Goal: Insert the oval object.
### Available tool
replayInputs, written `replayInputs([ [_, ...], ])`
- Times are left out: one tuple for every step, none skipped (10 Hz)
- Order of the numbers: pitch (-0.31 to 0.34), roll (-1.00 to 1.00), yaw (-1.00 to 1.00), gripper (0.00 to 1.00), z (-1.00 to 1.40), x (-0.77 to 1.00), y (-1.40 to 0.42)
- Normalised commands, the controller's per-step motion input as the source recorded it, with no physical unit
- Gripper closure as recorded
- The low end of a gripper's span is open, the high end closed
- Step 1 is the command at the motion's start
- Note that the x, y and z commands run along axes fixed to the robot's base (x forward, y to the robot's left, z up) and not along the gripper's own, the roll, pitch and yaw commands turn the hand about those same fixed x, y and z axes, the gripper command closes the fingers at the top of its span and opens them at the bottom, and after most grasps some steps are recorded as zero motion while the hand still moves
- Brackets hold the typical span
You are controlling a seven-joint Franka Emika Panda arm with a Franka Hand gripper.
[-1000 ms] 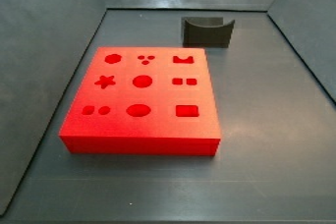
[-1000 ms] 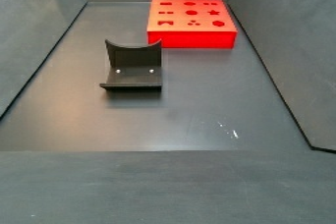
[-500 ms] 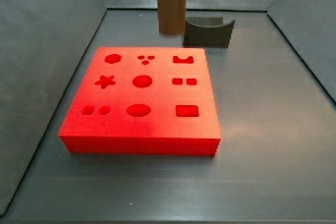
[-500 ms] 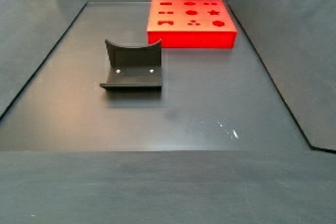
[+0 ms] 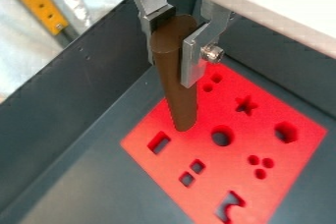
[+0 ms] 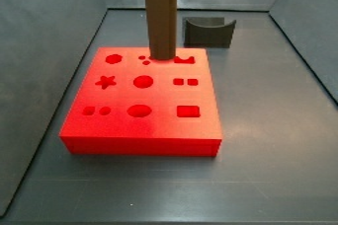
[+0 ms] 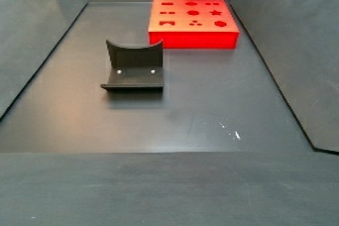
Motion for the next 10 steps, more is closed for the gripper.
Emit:
replayInputs([
  [-0.034, -0.05, -0.51, 1.00, -0.58, -0.10, -0.08],
  [-0.023, -0.03, -0.35, 1.00, -0.39, -0.29, 0.00],
  [-0.006, 0.00, -0.13, 1.00, -0.25, -0.37, 0.00],
  [0.000, 0.09, 0.00, 1.00, -0.23, -0.19, -0.45],
  [0.000, 0.21, 0.00, 1.00, -0.25, -0.04, -0.43],
  [0.000, 0.21, 0.02, 1.00, -0.25, -0.06, -0.37],
  [0.000, 0.03, 0.00, 1.00, 0.00, 0.00, -0.07],
  [0.000, 0.00, 0.00, 1.00, -0.02, 0.02, 0.00],
  [0.000, 0.00, 0.13, 1.00, -0.24, 0.12, 0.00],
  [0.000, 0.00, 0.25, 1.00, -0.25, 0.05, 0.00],
])
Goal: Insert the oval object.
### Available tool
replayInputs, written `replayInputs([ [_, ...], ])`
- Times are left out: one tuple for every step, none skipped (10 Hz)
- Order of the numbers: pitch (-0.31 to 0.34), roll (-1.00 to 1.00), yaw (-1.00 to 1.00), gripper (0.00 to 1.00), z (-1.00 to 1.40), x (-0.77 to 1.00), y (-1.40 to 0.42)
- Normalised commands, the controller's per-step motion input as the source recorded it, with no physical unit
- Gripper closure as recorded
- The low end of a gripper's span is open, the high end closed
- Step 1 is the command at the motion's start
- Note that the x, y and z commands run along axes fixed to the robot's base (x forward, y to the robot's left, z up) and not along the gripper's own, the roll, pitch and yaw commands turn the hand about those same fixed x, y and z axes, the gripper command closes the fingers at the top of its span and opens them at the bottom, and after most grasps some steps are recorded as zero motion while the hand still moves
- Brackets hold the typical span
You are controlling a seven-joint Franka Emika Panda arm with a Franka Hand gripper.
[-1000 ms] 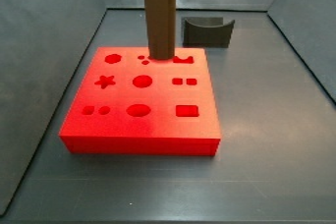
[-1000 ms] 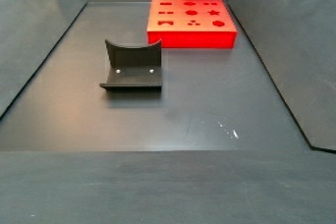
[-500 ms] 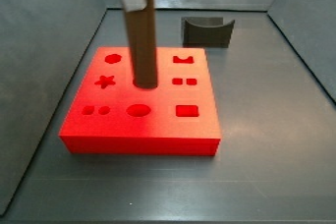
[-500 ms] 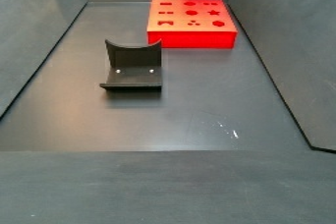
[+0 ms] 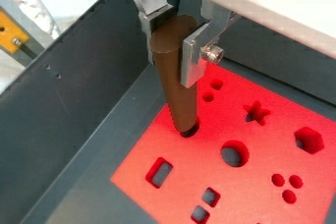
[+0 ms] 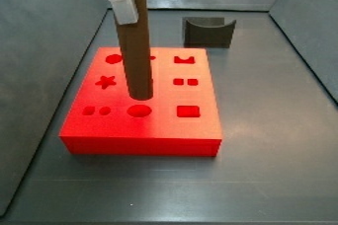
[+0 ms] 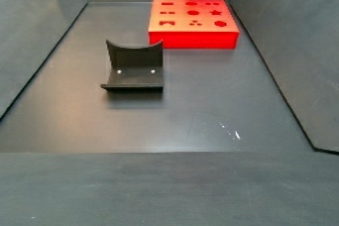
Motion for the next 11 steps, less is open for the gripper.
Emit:
replayInputs([
  [-0.006, 0.00, 0.35, 1.00, -0.29, 0.03, 0.00],
  [-0.004, 0.00, 0.00, 1.00, 0.00, 0.00, -0.06],
  [0.000, 0.01, 0.00, 1.00, 0.00, 0.00, -0.01],
  [0.000, 0.08, -0.03, 1.00, -0.08, 0.11, -0.03],
  [0.000, 0.11, -0.17, 1.00, -0.11, 0.22, 0.00],
  [0.000, 0.10, -0.15, 1.00, -0.05, 0.25, 0.00],
  [0.000, 0.04, -0.01, 1.00, -0.05, 0.01, 0.00],
  [0.000, 0.01, 0.00, 1.00, -0.03, 0.01, 0.00],
  [0.000, 0.00, 0.01, 1.00, -0.31, 0.00, -0.05],
  [0.000, 0.01, 0.10, 1.00, -0.40, -0.09, -0.05],
  [0.000, 0.00, 0.11, 1.00, -0.34, -0.01, -0.07],
])
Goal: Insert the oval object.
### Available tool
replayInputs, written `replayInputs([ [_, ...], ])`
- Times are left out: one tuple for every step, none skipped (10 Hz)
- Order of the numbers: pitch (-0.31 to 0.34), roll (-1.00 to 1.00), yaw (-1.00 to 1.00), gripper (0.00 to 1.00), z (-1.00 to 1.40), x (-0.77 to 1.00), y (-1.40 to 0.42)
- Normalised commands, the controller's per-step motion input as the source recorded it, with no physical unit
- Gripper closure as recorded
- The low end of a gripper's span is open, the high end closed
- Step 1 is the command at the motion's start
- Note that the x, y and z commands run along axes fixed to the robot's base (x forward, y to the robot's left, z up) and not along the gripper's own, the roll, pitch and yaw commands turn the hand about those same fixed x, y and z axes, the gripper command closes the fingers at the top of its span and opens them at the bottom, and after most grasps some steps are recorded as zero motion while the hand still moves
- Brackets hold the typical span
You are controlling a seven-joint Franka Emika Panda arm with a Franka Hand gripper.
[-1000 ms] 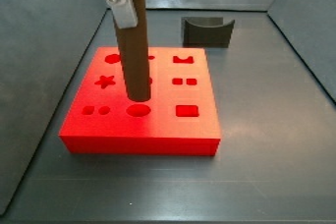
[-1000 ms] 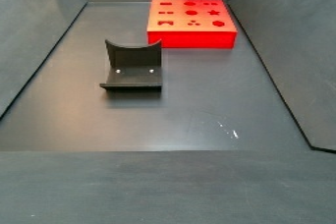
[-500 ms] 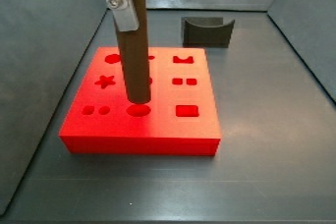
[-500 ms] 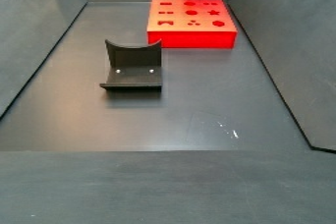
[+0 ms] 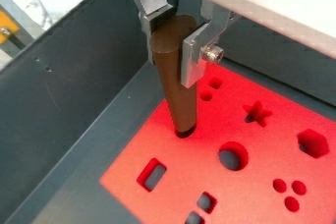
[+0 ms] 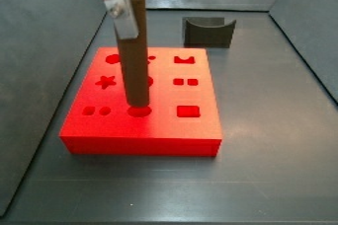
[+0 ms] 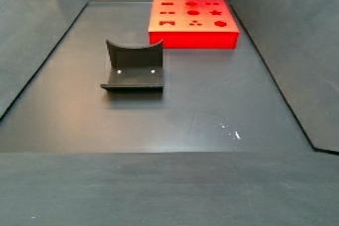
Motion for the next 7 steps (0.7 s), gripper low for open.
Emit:
replayInputs([
  [0.000, 0.00, 0.09, 1.00, -0.25, 0.00, -0.08],
  [0.000, 0.00, 0.03, 1.00, -0.20, 0.08, -0.03],
  [0.000, 0.00, 0.01, 1.00, -0.09, 0.31, 0.00],
  [0.000, 0.00, 0.00, 1.00, 0.00, 0.49, 0.10],
  [0.000, 0.00, 0.00, 1.00, -0.04, 0.17, 0.02],
  [0.000, 0.00, 0.00, 1.00, -0.01, 0.08, 0.02],
  [0.000, 0.03, 0.00, 1.00, -0.01, 0.00, 0.00],
])
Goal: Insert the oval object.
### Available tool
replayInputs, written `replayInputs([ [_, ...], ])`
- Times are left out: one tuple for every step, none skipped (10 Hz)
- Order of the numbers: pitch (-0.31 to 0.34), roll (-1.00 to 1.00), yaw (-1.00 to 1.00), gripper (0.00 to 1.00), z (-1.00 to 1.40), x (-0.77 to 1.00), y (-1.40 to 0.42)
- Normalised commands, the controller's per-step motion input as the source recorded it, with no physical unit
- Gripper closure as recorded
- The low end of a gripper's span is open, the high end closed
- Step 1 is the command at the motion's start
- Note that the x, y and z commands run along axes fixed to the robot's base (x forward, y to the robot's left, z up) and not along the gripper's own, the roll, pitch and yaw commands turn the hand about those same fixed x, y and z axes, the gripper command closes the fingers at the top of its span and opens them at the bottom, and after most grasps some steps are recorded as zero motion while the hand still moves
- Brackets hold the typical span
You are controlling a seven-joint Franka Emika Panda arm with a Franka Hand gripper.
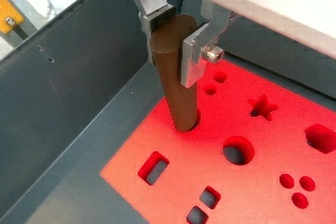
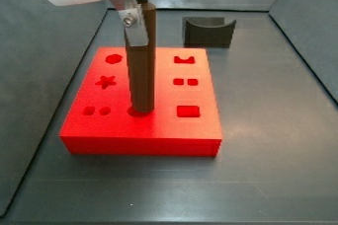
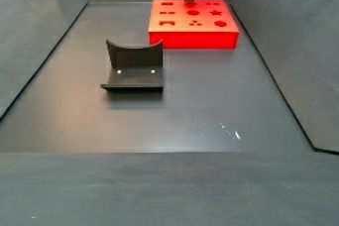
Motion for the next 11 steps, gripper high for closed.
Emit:
replayInputs([
  [0.000, 0.06, 0.00, 1.00, -0.05, 0.00, 0.00],
  [0.004, 0.12, 0.00, 1.00, -0.09, 0.00, 0.00],
  [0.000, 0.16, 0.03, 1.00, -0.18, -0.05, 0.00],
  [0.000, 0.17, 0.05, 1.00, -0.20, -0.01, 0.00],
  [0.000, 0.17, 0.05, 1.00, -0.21, 0.00, -0.02],
  [0.000, 0.16, 0.07, 1.00, -0.26, 0.00, -0.12],
  [0.000, 0.14, 0.05, 1.00, -0.23, 0.10, -0.21],
  [0.011, 0.21, 0.08, 1.00, -0.11, 0.19, -0.30],
  [0.026, 0.22, 0.04, 1.00, -0.09, 0.23, -0.21],
  [0.000, 0.10, 0.09, 1.00, -0.25, 0.22, 0.00],
  [0.000, 0.12, 0.11, 1.00, -0.25, 0.24, 0.00],
])
